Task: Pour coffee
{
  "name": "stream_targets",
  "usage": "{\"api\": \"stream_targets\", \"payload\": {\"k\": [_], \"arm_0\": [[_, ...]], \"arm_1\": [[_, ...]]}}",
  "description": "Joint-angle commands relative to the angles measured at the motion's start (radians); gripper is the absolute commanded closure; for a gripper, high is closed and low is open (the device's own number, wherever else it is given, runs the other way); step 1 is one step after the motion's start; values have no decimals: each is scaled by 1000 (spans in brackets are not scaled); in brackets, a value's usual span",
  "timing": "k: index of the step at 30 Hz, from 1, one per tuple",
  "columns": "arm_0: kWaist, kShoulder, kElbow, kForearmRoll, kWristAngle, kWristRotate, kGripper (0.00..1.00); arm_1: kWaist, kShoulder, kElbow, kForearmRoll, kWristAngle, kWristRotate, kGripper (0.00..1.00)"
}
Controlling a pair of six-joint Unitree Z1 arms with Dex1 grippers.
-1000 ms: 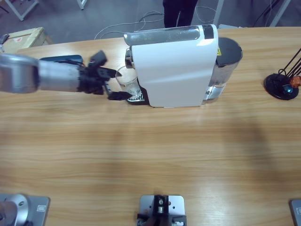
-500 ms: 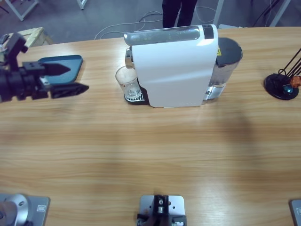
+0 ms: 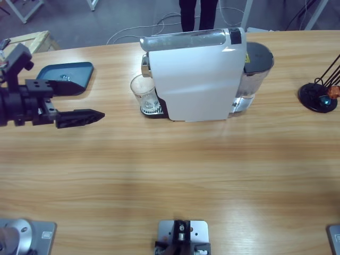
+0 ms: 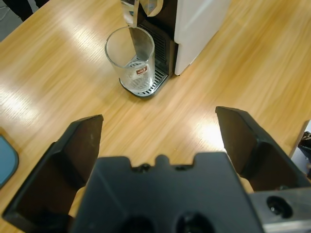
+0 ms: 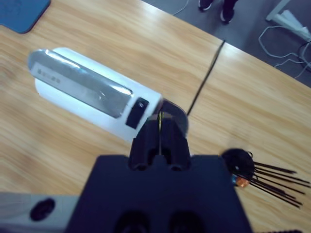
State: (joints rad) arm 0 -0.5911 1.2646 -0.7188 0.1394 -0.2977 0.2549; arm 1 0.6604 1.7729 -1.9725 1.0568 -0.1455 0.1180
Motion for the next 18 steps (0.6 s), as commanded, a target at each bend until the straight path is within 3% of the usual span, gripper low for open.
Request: {"api": "stream_targets", "payload": {"k": [1, 18], "arm_0": [[-9, 5, 5, 19, 16, -13, 4], [-3, 13, 3, 16, 20, -15, 4]], "arm_1": [[3, 192, -104, 60, 77, 16, 1000], [8, 269, -106, 114, 68, 21, 1000]]}}
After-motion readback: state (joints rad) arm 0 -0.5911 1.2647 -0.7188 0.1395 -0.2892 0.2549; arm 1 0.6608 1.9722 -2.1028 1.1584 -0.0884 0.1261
